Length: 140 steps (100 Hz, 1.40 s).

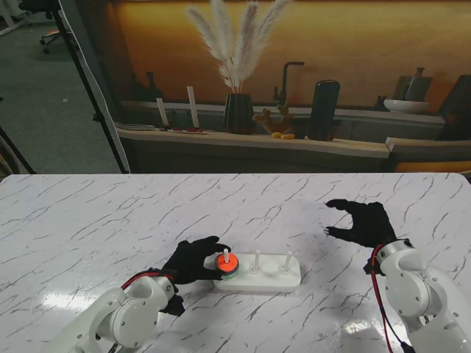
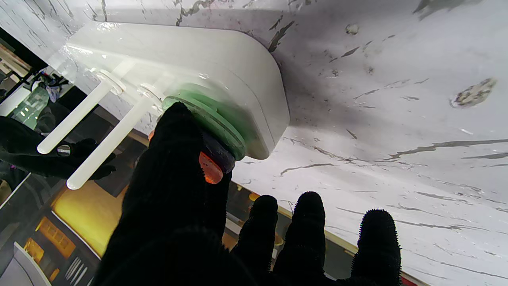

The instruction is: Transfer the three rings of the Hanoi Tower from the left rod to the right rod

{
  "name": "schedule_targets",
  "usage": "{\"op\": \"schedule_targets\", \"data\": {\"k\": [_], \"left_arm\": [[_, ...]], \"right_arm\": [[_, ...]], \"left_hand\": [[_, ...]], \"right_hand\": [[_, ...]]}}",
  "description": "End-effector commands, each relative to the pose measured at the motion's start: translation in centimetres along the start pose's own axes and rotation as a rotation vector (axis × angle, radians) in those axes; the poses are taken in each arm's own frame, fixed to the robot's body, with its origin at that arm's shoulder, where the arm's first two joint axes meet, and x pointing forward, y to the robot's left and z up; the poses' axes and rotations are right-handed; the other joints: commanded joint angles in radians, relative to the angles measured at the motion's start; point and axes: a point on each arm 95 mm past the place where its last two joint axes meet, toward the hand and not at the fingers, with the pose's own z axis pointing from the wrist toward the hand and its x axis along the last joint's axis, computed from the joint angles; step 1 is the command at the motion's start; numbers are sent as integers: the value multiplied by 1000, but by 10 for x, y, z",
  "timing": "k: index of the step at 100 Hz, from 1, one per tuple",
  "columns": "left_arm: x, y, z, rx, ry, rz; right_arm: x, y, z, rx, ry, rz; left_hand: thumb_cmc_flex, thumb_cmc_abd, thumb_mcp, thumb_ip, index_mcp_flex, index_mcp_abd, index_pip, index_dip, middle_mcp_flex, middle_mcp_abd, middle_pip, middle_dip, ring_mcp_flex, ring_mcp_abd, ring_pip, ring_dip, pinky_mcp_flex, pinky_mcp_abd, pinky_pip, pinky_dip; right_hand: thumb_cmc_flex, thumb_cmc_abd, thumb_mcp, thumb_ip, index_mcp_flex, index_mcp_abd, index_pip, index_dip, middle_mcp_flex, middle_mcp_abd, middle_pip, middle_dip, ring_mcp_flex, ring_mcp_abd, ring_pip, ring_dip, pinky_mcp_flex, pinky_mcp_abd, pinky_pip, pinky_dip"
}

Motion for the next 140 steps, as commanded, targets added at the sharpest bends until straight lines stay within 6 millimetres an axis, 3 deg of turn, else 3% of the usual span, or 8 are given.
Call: {"op": "schedule_targets", "data": {"k": [1,104,140], "left_arm": [[3,4,0,-11,18,-16],[5,-3,-2,72,36,-111],[9,-18,-8,112,51,-96]], "right_arm": [[3,-5,-2,10,2,9],[3,-6,-2,14,-5,8],[3,-8,-2,19,-7,11]], "left_hand": [[54,52,-2,15,42,-61,47,28,12,-21,9,23,10,-11,12,15,-11,20,36,0],[65,67,-19,17,37,-90,88,47,7,-21,6,20,3,-10,7,16,-22,19,15,-12],[67,62,-20,17,41,-86,96,59,12,-21,8,21,6,-8,8,17,-18,22,13,-10]], "right_hand": [[1,14,-16,19,24,11,6,0,28,2,6,1,-1,3,21,8,-9,247,12,-10],[27,33,-37,19,24,12,10,-1,29,-3,11,1,1,1,26,8,-5,245,21,-11],[30,34,-40,19,24,13,12,-2,30,-2,12,1,2,3,27,7,-4,244,23,-11]]}}
